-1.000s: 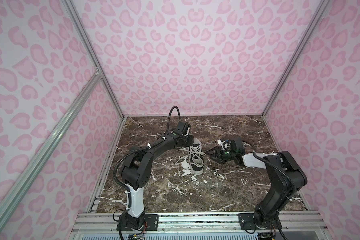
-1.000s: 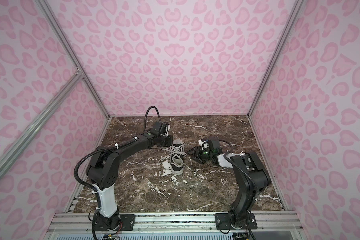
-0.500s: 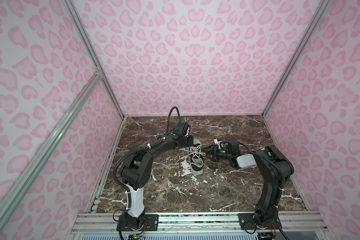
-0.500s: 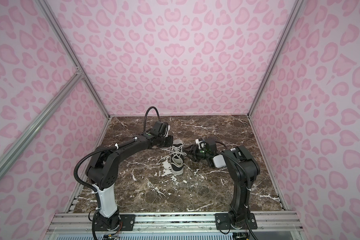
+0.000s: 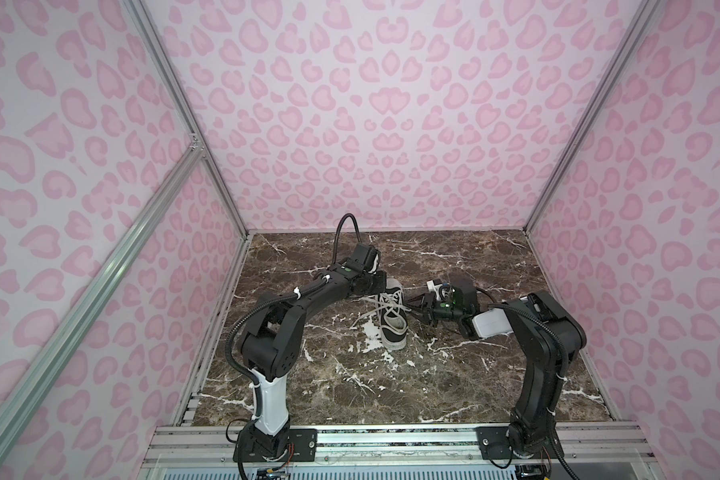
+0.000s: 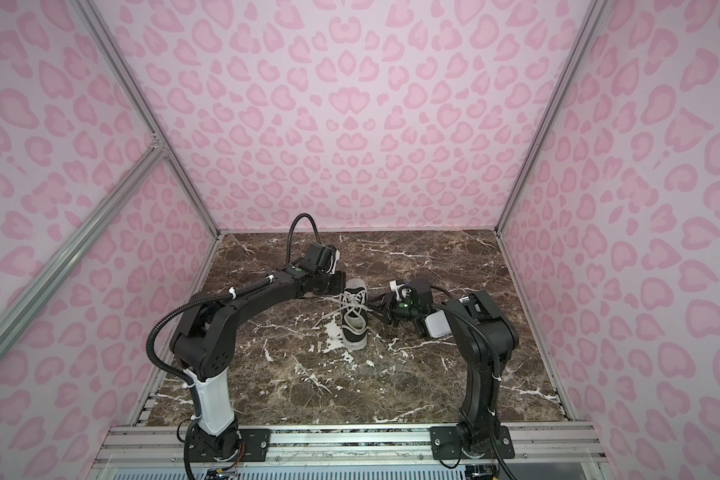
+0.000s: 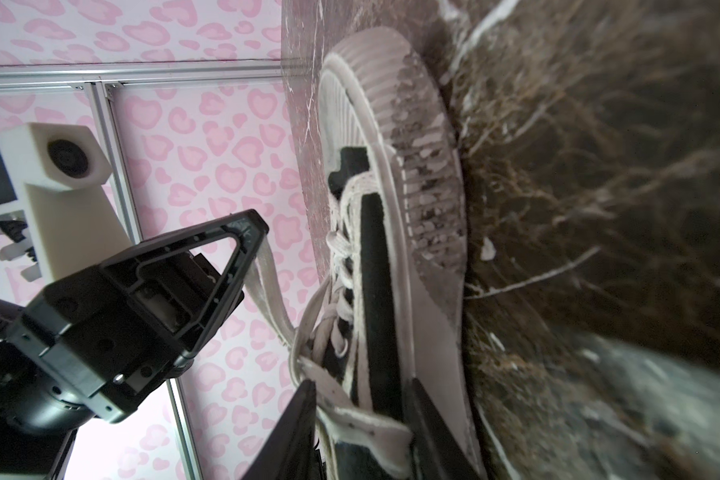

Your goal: Tie the shoes

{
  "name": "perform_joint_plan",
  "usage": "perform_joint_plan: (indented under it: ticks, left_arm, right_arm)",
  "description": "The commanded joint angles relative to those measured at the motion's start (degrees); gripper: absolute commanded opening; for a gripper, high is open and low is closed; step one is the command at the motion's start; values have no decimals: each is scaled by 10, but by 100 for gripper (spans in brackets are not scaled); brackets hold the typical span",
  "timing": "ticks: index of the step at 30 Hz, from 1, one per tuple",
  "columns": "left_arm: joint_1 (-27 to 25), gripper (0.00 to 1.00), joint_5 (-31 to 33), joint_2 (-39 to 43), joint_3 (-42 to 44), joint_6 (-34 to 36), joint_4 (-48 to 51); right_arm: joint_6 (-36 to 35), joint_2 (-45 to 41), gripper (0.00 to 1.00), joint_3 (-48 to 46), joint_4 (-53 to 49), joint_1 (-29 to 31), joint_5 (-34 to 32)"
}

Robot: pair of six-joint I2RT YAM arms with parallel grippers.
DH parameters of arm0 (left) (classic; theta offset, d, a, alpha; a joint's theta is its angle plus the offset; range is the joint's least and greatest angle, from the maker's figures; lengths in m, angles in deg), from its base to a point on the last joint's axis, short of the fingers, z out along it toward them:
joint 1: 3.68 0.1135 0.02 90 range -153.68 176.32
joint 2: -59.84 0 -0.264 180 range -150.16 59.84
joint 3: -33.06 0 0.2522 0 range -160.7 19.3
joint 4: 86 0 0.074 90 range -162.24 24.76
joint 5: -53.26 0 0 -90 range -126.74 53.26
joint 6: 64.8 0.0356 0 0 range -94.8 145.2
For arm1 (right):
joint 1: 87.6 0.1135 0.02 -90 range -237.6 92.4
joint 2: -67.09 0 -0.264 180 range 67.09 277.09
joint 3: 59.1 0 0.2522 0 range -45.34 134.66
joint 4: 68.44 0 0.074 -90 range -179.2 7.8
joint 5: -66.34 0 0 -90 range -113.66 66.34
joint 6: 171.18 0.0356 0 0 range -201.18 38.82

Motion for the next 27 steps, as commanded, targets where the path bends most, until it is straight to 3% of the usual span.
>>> perform_joint_plan:
  ticks: [1,10,17,27]
  left_arm:
    - [0,4,2,7,4,-4,-14]
    - [0,4,2,7,4,-2,-15]
    - [3,4,5,8,2,-1,-14]
    - [14,4,9,7,-6,7,-3]
  right_arm:
    - [-2,-3,31,-6,17,1,6]
    - [-4,-11,19,-10,13,0,8]
    - [-10,-22,0,-25,6,-5,6]
    - [-72,-69,0,-39,-84,-21,2]
